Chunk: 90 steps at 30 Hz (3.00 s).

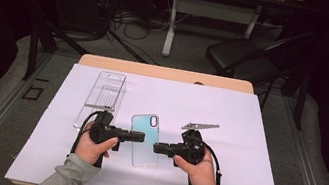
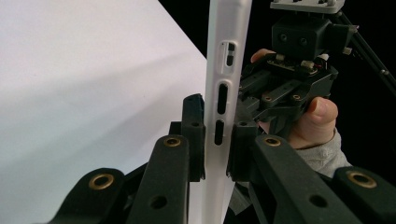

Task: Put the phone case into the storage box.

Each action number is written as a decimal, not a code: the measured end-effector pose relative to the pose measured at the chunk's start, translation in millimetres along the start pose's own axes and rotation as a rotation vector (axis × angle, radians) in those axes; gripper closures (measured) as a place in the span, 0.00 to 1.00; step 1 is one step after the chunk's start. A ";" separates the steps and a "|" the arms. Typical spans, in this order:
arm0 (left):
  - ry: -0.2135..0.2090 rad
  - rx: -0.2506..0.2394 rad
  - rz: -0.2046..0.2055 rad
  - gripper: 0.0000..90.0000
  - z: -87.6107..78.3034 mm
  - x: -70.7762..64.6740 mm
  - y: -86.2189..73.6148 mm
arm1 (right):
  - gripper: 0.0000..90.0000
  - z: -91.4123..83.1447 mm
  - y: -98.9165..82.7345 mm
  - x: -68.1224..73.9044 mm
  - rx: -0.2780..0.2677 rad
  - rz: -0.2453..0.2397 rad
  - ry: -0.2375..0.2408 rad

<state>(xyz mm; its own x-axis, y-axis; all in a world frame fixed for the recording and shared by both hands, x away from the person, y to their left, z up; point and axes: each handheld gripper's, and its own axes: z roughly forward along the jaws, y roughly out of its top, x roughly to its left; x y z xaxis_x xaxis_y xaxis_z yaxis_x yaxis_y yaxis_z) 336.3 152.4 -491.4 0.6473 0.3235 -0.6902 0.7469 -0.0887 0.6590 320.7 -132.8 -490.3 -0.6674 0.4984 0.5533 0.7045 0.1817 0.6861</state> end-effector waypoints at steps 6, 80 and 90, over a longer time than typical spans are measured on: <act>-0.001 0.002 -0.002 0.90 0.1 0.2 -0.1 | 0.92 -0.7 0.2 -0.6 -0.002 -0.005 0.001; 0.046 -0.029 0.012 0.76 -3.5 1.7 2.0 | 0.93 -5.5 -0.2 -1.2 -0.031 -0.004 -0.081; 0.071 -0.032 0.022 0.66 -5.4 1.9 3.6 | 0.93 -9.5 0.0 -6.0 -0.045 0.002 -0.111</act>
<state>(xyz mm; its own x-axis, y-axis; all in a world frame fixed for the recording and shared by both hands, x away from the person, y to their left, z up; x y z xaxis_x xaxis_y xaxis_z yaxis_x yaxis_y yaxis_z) 339.4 157.7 -488.7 0.6502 0.3875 -0.6535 0.7268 -0.0666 0.6836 322.4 -143.9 -489.1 -0.6331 0.5901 0.5010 0.6927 0.1431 0.7069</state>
